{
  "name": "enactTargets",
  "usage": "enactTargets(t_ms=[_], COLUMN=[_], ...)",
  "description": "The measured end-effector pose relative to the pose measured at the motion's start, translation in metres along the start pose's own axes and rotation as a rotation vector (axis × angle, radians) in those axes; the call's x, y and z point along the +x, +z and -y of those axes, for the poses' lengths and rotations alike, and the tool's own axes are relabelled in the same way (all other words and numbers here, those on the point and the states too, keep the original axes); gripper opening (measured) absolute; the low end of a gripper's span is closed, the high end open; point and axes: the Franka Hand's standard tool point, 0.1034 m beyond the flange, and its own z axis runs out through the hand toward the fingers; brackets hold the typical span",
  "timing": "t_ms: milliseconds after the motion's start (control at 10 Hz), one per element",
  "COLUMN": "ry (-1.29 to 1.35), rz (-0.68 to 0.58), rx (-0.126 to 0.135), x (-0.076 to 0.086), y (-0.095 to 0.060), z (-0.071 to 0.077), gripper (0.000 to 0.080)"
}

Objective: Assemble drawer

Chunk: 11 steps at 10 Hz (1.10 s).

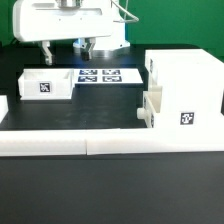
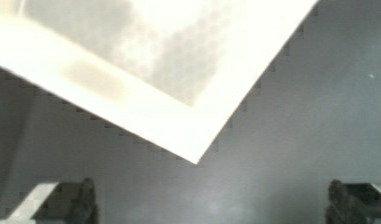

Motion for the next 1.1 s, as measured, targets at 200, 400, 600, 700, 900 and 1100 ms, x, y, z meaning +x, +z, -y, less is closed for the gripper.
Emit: enactTargets(t_ms=[200, 400, 600, 700, 900, 1100], ry=[0.133, 0.284, 0.447, 0.457, 0.458, 0.453], rz=[-0.001, 0.000, 0.046, 0.068, 0.088, 0.095], rx=[0.003, 0.007, 0.030, 0.042, 0.055, 0.059], x=[0.000, -0.003, -0.028, -0.037, -0.044, -0.047], y=[0.000, 0.002, 0.018, 0.026, 0.036, 0.047], z=[0.001, 0.001, 0.009, 0.013, 0.019, 0.022], gripper=[0.0648, 0.0648, 0.0648, 0.0648, 0.0648, 0.0648])
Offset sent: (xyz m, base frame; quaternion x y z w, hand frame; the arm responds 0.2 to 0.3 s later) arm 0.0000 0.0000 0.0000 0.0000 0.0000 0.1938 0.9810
